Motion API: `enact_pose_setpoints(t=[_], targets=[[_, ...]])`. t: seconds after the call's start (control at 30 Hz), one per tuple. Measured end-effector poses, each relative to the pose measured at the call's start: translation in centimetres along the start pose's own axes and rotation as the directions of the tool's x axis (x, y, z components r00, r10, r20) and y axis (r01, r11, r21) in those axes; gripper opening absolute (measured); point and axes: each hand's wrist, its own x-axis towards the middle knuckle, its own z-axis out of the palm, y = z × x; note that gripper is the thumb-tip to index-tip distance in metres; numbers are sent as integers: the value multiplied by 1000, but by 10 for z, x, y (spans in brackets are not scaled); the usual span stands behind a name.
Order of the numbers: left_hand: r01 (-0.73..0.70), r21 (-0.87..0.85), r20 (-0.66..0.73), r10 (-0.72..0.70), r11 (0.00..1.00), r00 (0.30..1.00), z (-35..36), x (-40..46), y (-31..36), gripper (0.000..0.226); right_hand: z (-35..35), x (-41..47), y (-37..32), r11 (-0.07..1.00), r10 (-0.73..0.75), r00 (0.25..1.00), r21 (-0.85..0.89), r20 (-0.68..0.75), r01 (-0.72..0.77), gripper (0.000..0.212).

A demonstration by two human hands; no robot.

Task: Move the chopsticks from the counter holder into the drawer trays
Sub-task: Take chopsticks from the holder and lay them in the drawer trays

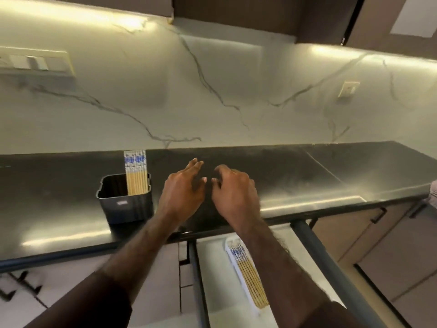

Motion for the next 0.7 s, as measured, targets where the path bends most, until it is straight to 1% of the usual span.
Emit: enact_pose_setpoints(t=[0.1,0.27,0.33,0.43,0.5,0.57,0.63,0.7], targets=[[9,17,-40,-8,1000,999,-31,11,-46,50,29,19,-39,999,-47,999,21,19,47,31],[101,20,-90,-99,995,991,-70,39,-129,48,95,54,-97,996,-45,992,79,119,35,29],[137,14,-83,-135,991,987,-79,55,-162,48,125,68,-114,994,-32,984,107,173,14,27],[164,32,-58,-162,986,985,-83,77,-201,49,168,84,-129,986,2,969,162,246,-43,20],[171,69,-32,-169,983,985,-79,89,-222,48,195,91,-134,976,52,953,189,299,-113,22],[186,71,0,-186,980,982,-74,97,-238,48,217,95,-135,961,96,934,212,345,-177,27],[212,48,24,-214,976,977,-68,104,-251,49,235,99,-136,957,111,920,211,375,-201,30],[236,19,31,-236,972,971,-62,109,-261,50,248,102,-137,955,125,912,200,390,-217,29]])
